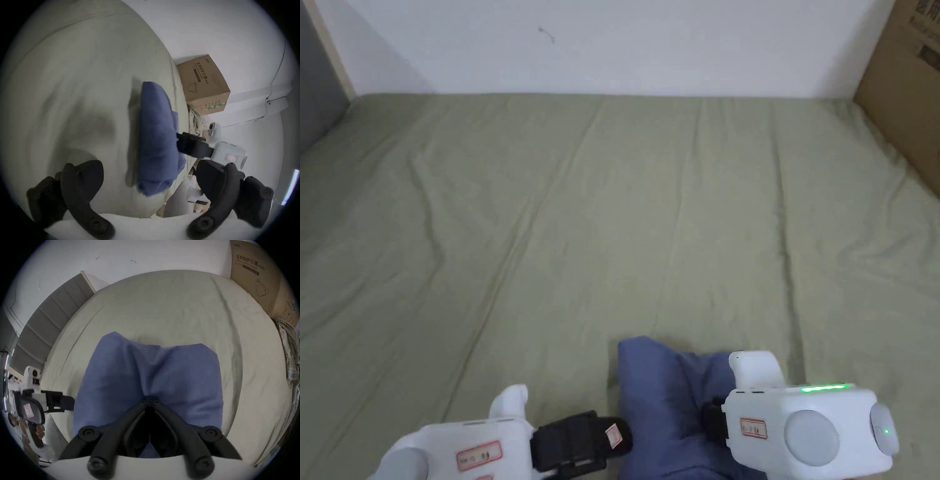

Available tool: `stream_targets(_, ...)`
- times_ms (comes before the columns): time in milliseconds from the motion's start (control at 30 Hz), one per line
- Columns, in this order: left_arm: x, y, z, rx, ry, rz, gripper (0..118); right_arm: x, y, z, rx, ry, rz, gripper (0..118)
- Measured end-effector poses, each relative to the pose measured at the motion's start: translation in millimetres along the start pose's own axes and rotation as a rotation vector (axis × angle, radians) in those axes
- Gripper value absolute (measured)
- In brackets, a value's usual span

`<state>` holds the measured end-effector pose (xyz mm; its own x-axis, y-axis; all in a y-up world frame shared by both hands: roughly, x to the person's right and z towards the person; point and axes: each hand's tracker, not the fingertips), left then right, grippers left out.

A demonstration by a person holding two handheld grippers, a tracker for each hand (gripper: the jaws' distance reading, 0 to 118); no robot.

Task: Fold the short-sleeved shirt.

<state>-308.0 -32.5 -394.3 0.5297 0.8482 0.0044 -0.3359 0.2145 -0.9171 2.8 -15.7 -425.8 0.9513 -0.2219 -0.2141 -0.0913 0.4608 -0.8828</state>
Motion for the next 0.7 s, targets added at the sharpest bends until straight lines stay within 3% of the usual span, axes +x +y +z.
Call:
stream_targets(333,-1.2,36.9,-83.7,-0.116,-0.149,0.105,115,6.0,-1.1,-0.4,0.0,0.027,-0.028,1)
stream_targets(400,4.2,37.2,-93.3,-0.142,-0.167,0.092,111,4.4,-1.2,0.1,0.001,0.027,-0.025,1)
stream_targets(433,6.7,36.6,-96.1,-0.15,-0.142,0.068,86,4.5,-1.5,0.0,0.002,0.027,-0.025,1)
stream_targets(467,5.5,36.9,-93.7,-0.139,-0.081,0.026,41,4.6,-1.8,0.1,0.003,0.026,-0.027,1)
stream_targets(500,5.8,37.3,-94.2,-0.129,0.009,-0.018,30,4.5,-2.4,3.2,0.005,0.024,-0.032,1)
stream_targets(533,0.5,37.3,-96.7,-0.149,0.022,0.0,30,4.4,-2.5,4.4,0.001,0.012,-0.036,1)
stream_targets(600,-10.4,40.4,-89.2,-0.147,-0.106,0.11,30,5.0,-3.2,8.8,0.007,0.02,-0.044,1)
stream_targets(700,-1.9,41.3,-75.7,-0.148,-0.017,0.014,30,0.4,-1.5,22.2,0.049,0.012,-0.063,1)
